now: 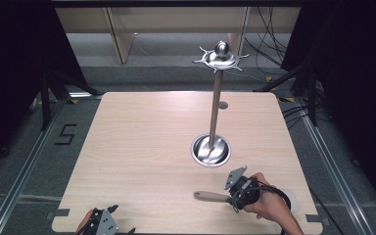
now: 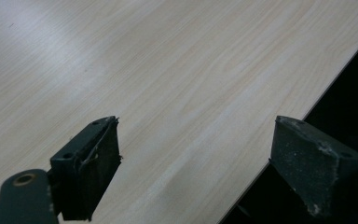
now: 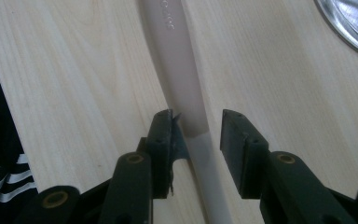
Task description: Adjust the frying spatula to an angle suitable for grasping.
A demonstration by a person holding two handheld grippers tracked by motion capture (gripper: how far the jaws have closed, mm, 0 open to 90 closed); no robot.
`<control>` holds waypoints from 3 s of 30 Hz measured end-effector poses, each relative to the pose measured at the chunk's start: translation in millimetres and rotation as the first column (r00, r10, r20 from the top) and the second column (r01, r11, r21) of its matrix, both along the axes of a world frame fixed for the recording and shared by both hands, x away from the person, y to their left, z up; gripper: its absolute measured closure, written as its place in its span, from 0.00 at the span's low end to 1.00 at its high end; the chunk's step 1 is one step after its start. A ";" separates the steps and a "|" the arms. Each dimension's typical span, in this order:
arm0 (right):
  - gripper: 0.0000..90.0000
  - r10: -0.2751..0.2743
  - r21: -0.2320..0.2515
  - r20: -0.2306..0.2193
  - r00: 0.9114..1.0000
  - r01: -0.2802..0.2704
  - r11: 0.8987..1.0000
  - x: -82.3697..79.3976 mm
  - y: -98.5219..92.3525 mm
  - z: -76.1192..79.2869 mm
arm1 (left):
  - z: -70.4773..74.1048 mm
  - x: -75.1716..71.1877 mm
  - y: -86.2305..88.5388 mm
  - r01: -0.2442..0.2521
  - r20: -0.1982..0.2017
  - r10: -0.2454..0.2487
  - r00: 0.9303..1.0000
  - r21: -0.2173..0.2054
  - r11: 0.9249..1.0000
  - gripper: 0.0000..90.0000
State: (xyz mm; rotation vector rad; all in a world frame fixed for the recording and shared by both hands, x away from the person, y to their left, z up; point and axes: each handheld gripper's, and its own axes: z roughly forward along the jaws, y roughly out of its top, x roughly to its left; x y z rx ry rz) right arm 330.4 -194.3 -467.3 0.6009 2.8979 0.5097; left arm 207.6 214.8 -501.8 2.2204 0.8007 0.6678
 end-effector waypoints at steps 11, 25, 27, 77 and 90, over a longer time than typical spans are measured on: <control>0.74 0.020 -0.024 -0.043 0.999 -0.021 0.999 6.8 3.5 -6.2 | -0.2 0.0 -0.2 0.002 0.003 -0.002 1.000 -0.001 1.000 0.17; 0.77 0.023 -0.086 -0.060 0.998 -0.028 0.996 10.8 8.9 -10.7 | -0.2 0.1 -0.2 0.003 0.002 -0.003 1.000 0.000 1.000 0.17; 0.77 0.041 -0.074 -0.065 0.997 -0.046 0.996 11.6 10.3 -11.1 | -0.1 0.0 -0.1 0.002 0.000 -0.002 1.000 0.000 1.000 0.17; 0.83 -0.097 0.223 0.170 0.981 0.058 0.973 14.6 -35.9 53.5 | 0.3 -0.7 0.5 0.011 -0.004 -0.011 1.000 -0.024 1.000 0.17; 0.83 -0.133 0.396 0.170 0.976 0.056 0.917 14.3 -62.7 79.1 | 1.3 -0.4 1.0 0.014 -0.018 -0.015 1.000 -0.017 1.000 0.17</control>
